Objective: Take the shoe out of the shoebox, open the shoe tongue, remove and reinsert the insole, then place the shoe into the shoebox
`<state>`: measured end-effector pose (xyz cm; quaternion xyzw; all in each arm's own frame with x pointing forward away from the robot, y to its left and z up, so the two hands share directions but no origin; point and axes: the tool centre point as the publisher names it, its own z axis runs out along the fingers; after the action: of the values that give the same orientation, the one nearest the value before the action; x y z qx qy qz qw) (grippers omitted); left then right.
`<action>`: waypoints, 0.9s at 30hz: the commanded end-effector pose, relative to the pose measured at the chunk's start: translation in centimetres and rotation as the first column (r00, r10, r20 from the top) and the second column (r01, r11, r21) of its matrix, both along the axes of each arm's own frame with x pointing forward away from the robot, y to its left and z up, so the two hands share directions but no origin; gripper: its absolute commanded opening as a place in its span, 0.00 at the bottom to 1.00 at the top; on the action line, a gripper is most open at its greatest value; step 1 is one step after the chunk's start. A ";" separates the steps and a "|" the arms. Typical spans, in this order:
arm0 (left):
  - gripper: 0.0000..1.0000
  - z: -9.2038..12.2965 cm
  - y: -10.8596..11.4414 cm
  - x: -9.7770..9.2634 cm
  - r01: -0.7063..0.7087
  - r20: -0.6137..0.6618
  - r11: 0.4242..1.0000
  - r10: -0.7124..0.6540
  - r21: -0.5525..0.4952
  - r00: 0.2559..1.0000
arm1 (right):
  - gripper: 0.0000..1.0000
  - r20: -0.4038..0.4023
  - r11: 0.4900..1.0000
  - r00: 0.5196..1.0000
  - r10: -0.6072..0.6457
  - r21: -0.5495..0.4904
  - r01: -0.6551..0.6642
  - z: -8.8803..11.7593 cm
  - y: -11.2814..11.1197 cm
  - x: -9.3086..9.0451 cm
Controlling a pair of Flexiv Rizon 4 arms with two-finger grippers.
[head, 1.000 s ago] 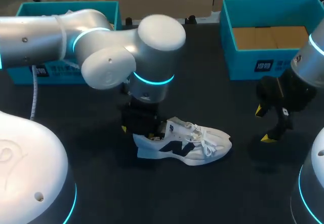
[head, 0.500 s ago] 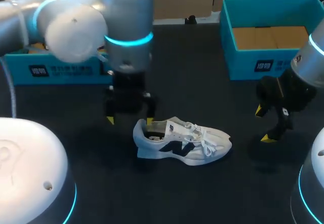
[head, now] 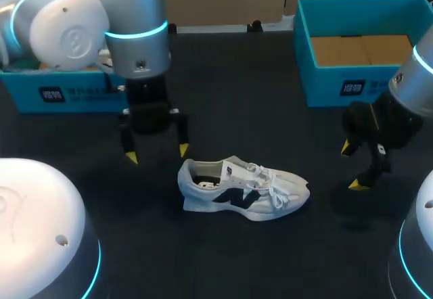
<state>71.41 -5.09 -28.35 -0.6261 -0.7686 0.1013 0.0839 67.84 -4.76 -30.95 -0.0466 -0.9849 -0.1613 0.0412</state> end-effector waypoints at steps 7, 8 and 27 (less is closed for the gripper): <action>1.00 0.2 3.7 1.0 -0.677 -0.169 0.735 0.671 0.027 0.722 | 1.00 0.002 1.000 1.000 0.000 -0.001 0.000 0.0 0.0 -0.1; 1.00 0.2 3.7 1.0 -0.677 -0.169 0.735 0.671 0.027 0.722 | 1.00 0.002 1.000 1.000 0.000 -0.001 0.000 0.0 0.0 -0.1; 1.00 -4.0 3.0 -1.2 -0.952 -0.477 0.302 0.845 0.055 0.241 | 1.00 0.002 1.000 1.000 0.000 -0.001 0.000 0.0 0.0 -0.1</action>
<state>70.33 -2.76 -31.15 -0.2327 -0.9357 0.2406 0.1113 67.84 -4.76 -30.95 -0.0466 -0.9849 -0.1613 0.0412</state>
